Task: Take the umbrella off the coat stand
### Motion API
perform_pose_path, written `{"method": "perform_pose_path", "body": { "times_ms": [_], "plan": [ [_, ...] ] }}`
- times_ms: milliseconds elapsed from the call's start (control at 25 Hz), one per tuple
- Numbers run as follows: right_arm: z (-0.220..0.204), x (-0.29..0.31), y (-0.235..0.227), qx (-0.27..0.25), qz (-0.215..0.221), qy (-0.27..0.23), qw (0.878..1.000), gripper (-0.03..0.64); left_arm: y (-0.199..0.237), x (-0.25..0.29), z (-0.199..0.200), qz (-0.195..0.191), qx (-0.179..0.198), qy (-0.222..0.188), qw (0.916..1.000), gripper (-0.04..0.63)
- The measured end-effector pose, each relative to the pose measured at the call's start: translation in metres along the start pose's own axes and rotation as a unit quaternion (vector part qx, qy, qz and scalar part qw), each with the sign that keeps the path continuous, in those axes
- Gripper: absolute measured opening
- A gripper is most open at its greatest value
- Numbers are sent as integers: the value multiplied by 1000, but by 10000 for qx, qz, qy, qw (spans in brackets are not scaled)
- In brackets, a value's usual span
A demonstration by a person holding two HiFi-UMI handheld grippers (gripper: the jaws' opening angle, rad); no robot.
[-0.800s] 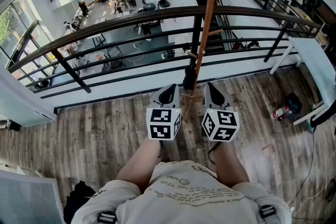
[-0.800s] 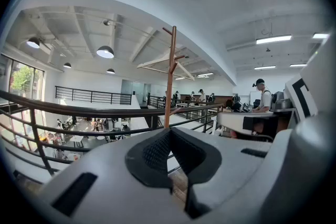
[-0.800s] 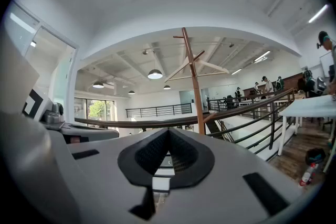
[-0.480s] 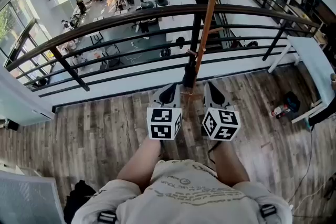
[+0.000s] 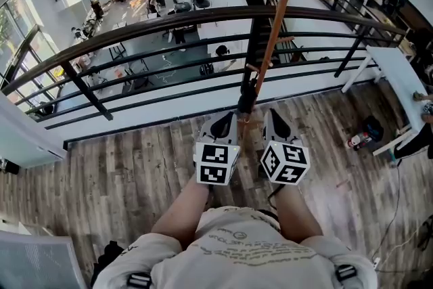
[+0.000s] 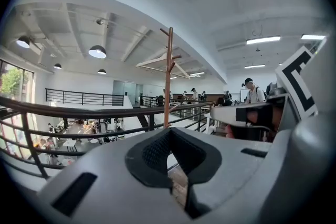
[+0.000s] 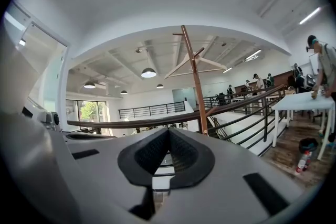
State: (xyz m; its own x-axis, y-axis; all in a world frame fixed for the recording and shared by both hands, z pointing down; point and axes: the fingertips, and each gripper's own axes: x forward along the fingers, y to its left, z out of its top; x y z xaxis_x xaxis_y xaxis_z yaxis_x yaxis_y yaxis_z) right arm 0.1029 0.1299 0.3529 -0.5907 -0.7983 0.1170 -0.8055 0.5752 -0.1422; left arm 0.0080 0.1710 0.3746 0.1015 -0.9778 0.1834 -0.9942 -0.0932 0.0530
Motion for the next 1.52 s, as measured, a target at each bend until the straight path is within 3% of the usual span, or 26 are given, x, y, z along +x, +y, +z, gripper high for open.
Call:
{"method": "perform_pose_path", "body": {
  "times_ms": [240,480,1120,1520],
  "plan": [
    [-12,10,22,-157,-53,111,9998,3,22,0,-11,-80,-24,106,9999,5],
    [-16,26,11,-101,-163,179,9997,3,31,20,-19,-130,-120,243,9995,5],
    [7,144,-88,24,-189,74,9998,3,42,168,0,-180,54,499,9986,5],
    [30,203,-137,-20,16,53,10000,3,42,247,16,-134,59,610,9980,5]
  ]
}}
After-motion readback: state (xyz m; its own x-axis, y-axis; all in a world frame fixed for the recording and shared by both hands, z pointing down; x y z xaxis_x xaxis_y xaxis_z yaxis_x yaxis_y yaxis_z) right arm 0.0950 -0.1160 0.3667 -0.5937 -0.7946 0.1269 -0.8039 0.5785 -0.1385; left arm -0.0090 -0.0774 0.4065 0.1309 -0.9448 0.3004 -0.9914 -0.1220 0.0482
